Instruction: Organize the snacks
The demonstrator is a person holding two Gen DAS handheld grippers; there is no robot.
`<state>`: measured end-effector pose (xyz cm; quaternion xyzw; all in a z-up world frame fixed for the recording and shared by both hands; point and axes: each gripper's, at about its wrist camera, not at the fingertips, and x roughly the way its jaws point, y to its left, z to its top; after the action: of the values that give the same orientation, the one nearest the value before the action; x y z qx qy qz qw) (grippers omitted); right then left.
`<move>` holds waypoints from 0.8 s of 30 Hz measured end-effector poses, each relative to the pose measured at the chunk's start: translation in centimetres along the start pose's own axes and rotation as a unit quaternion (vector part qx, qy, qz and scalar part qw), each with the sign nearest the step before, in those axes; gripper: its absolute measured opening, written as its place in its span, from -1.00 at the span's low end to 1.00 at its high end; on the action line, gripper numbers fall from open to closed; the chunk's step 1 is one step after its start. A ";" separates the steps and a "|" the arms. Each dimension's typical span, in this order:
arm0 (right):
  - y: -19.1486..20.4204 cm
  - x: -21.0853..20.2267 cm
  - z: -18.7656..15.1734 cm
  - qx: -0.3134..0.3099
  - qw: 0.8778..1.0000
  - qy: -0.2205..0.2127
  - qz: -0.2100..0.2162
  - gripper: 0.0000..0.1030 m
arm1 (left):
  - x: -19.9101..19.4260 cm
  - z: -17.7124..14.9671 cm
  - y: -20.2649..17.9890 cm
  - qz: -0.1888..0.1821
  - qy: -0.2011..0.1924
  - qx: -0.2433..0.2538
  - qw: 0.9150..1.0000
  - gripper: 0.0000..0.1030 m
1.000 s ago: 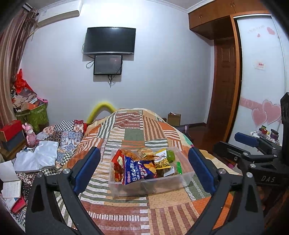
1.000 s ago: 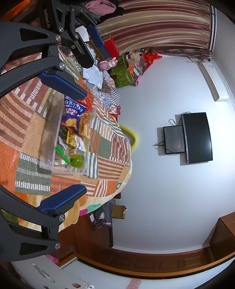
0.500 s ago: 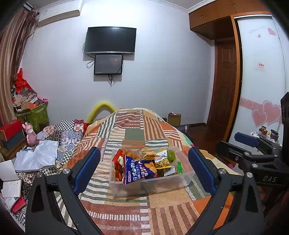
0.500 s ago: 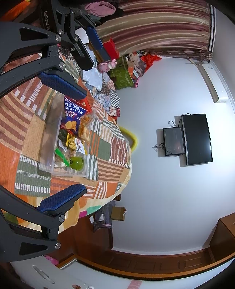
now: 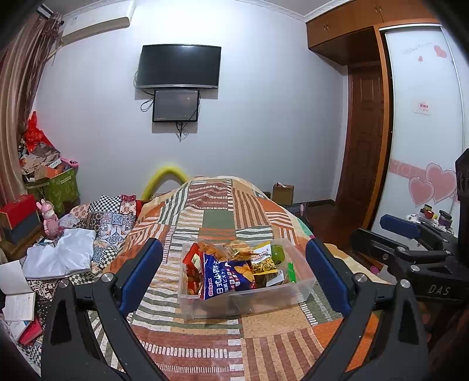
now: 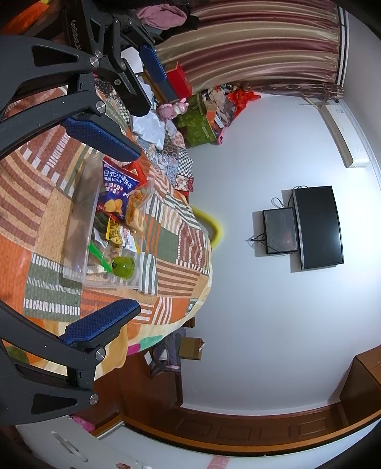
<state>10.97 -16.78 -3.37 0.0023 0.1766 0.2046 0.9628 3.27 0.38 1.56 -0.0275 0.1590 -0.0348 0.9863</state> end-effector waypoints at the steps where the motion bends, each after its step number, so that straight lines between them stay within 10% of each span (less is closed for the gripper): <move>1: 0.0 0.0 0.0 0.000 1.000 0.000 0.000 0.83 | 0.0 0.0 0.0 0.000 0.000 0.000 1.000 0.92; 24: 0.0 0.1 0.0 0.001 1.000 0.000 0.005 0.83 | 0.3 0.0 -0.4 -0.012 0.005 -0.001 1.000 0.99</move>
<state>11.00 -16.72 -3.40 0.0043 0.1772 0.2090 0.9617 3.48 -0.06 1.48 -0.0299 0.1636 -0.0470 0.9849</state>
